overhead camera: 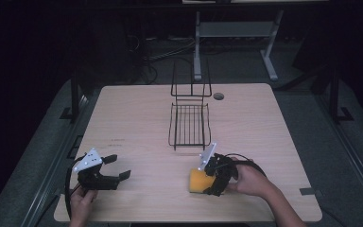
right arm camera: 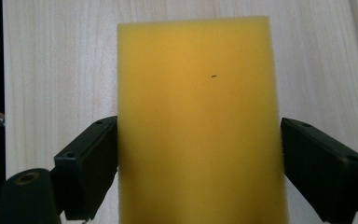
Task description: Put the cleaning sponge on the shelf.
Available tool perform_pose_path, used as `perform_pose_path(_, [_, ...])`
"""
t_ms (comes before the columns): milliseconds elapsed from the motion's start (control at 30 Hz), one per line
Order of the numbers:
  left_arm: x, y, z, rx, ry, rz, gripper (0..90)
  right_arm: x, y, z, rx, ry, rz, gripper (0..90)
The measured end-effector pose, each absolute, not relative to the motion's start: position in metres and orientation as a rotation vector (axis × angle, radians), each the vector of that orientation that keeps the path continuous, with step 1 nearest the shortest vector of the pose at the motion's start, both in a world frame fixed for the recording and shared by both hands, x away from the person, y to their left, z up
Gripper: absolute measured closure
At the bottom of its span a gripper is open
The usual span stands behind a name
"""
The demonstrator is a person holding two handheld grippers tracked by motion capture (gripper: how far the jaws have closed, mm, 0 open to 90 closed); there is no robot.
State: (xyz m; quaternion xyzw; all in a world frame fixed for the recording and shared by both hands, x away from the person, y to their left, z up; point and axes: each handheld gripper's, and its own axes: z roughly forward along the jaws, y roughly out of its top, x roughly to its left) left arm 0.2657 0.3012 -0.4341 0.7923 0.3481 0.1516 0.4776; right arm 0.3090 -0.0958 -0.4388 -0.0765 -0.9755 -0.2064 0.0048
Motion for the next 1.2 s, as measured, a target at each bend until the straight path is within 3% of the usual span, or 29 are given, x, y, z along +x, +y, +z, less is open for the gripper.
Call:
perform_pose_path(1000, [0.2653,0.3016,-0.4335,1.932,0.847,0.370,14.1,0.3066,-0.0942,-0.4477,-0.237,-3.078,-0.637,14.7])
perform_pose_path(1200, [0.2656,0.3018,-0.4335,1.930,0.852,0.368,14.1,0.3068,-0.0947,-0.4475,-0.225,-3.070,-0.637,19.1])
